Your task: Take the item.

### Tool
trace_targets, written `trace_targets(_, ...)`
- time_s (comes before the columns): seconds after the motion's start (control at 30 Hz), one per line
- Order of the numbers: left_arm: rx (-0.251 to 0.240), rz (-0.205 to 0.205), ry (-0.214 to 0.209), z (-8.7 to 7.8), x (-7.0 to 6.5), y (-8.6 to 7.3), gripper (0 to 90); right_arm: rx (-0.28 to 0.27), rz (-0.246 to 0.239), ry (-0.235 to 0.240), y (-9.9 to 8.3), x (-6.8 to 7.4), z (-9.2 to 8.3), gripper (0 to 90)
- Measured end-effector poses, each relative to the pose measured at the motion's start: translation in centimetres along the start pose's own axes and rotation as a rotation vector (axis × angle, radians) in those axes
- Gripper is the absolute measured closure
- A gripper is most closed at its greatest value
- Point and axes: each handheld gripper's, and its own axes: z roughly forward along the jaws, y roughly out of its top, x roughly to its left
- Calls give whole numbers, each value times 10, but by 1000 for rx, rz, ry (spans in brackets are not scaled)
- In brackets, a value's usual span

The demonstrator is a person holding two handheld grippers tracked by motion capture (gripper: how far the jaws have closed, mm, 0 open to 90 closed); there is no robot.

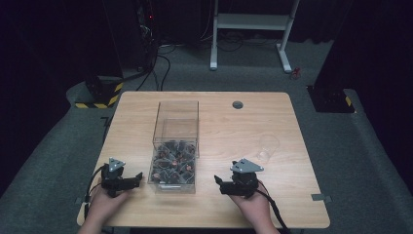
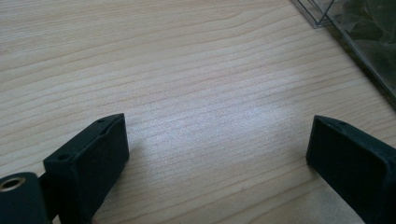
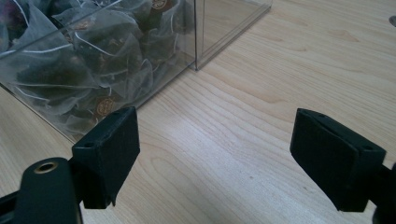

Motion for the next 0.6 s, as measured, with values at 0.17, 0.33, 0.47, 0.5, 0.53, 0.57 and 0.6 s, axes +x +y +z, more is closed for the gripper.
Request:
trace_targets(0.17, 0, 0, 0, 0, 0, 0, 59, -8, -12, 14, 5, 3, -1, 176)
trace_targets(0.33, 0, 0, 0, 0, 0, 0, 59, -9, -21, 20, 8, 6, -1, 182)
trace_targets(0.47, 0, 0, 0, 0, 0, 0, 59, -10, -25, 27, 12, 9, -1, 186)
trace_targets(0.5, 0, 1, 0, 0, 0, 0, 59, -11, -30, 27, 12, 9, -1, 186)
trace_targets(0.53, 0, 0, 0, 0, 0, 0, 59, -13, -27, 28, 13, 9, -1, 189)
trace_targets(0.57, 0, 0, 0, 0, 0, 0, 59, -13, -28, 28, 14, 10, -1, 190)
trace_targets(0.6, 0, 1, 0, 0, 0, 0, 59, -14, -28, 27, 15, 10, -1, 192)
